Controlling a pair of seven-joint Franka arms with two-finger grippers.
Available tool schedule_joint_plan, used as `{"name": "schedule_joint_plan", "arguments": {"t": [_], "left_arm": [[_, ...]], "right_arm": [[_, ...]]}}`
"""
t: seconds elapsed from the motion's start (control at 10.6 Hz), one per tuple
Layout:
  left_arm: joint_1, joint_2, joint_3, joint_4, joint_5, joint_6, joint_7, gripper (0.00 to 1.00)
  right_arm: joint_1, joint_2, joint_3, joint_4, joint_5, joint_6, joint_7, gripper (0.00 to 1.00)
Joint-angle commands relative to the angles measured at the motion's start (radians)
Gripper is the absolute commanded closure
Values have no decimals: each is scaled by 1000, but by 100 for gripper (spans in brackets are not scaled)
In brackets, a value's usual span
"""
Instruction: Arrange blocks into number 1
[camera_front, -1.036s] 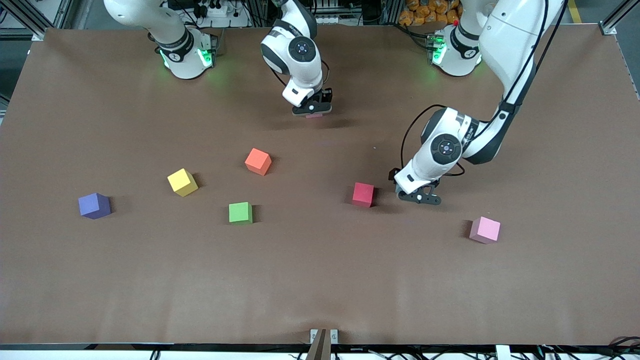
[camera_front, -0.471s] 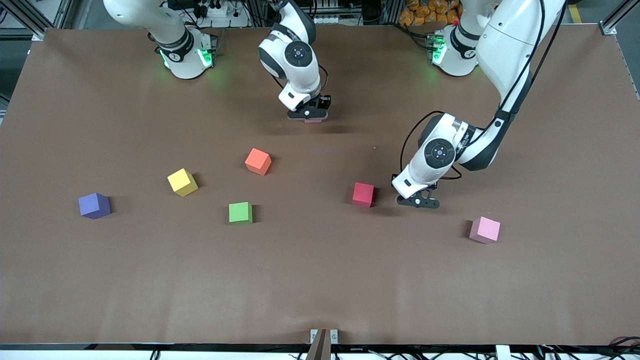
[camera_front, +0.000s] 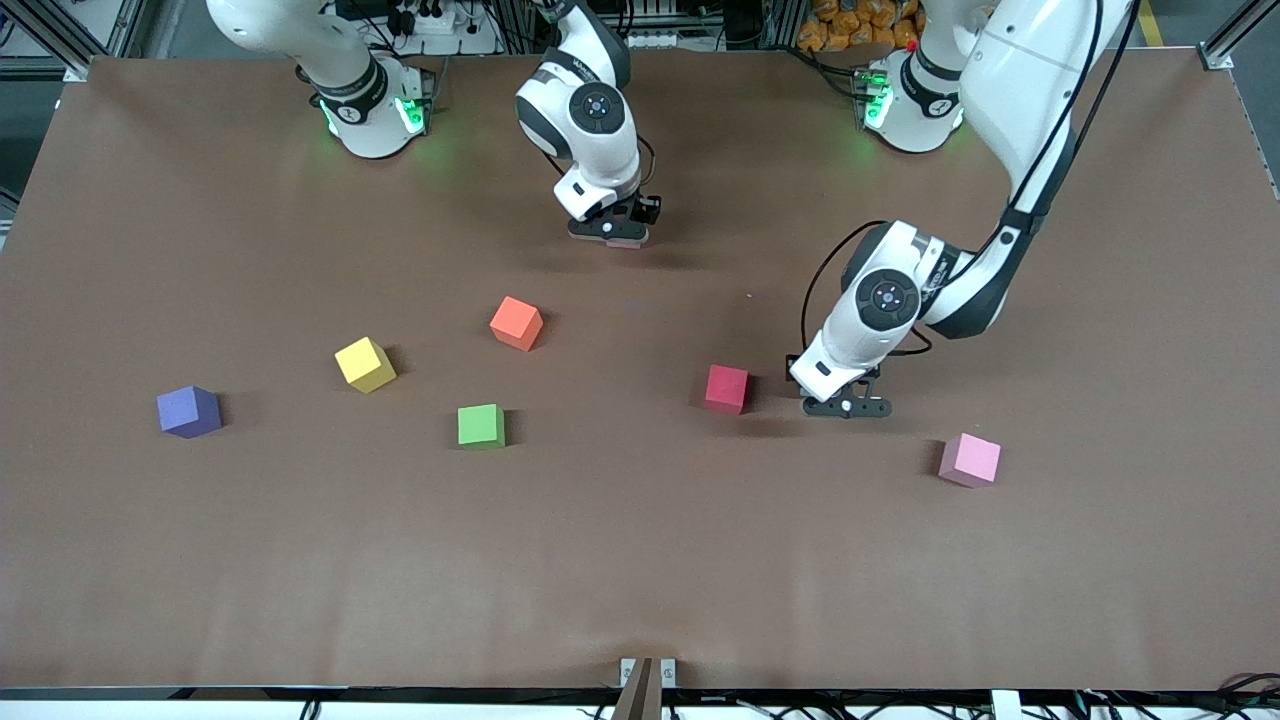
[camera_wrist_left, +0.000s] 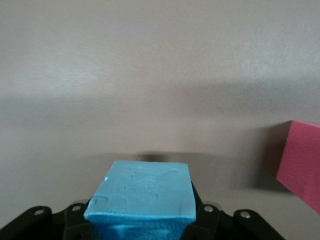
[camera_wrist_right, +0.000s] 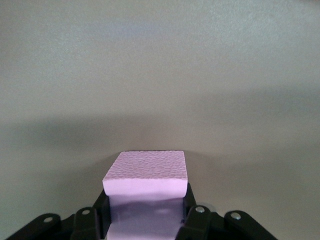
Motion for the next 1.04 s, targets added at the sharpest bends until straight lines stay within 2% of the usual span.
{"name": "schedule_joint_plan", "arguments": {"t": [0.0,0.09,0.28,0.47,0.66,0.94], "left_arm": [[1,-90,-28,-17,19,-72,-67,100],[-1,-102,-39,-16,19,-74,-103,100],[-2,-103,-78,-6,19,-74,-180,100],[-2,-101,-141,-6,19,-74,-263,100],[-21,-87,-192,0,21,-74,-329,100],[-161,-11,-195,79,24,-74,-536,100]], "right_arm": [[-20,-32,8,-1,-43,-8,25,0],[-44,-72,10,-4,-50,-23,22,0],[-121,-159,16,1,-85,-156,-8,0],[-199,-209,16,-1,-89,-217,-64,0],[-280,-221,14,1,-90,-228,-93,0],[-427,-203,13,4,-122,-186,-113,0]]}}
